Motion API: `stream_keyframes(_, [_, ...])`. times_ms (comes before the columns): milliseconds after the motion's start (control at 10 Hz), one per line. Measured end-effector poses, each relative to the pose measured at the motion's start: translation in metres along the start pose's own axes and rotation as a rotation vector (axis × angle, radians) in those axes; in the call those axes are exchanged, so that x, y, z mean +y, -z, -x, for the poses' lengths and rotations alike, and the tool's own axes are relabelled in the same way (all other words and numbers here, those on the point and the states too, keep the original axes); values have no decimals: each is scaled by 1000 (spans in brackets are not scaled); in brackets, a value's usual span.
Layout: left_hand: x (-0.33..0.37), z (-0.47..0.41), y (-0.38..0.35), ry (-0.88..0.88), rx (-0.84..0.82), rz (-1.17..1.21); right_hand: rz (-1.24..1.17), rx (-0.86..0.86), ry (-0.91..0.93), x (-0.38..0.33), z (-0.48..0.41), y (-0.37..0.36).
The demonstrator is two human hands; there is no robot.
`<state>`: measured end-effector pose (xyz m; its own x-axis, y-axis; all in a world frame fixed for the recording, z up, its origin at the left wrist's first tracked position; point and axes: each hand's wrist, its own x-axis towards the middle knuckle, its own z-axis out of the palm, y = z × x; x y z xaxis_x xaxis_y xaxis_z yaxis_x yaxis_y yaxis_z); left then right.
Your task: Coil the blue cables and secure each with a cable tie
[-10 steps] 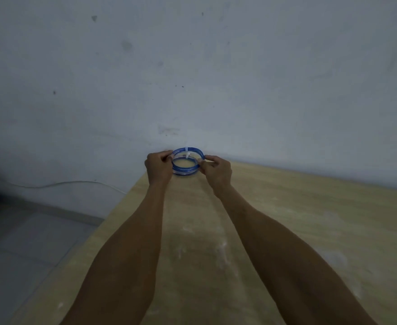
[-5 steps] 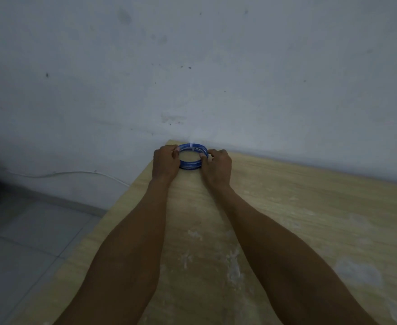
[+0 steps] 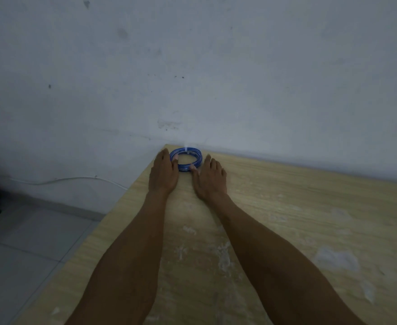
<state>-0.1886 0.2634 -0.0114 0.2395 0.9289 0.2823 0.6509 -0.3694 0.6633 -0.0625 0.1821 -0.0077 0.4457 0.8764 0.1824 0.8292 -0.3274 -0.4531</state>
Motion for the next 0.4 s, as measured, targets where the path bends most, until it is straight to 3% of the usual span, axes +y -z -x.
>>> stream_keyframes(400, [54, 116, -10, -69, -96, -368, 187, -78, -98, 78, 107, 68])
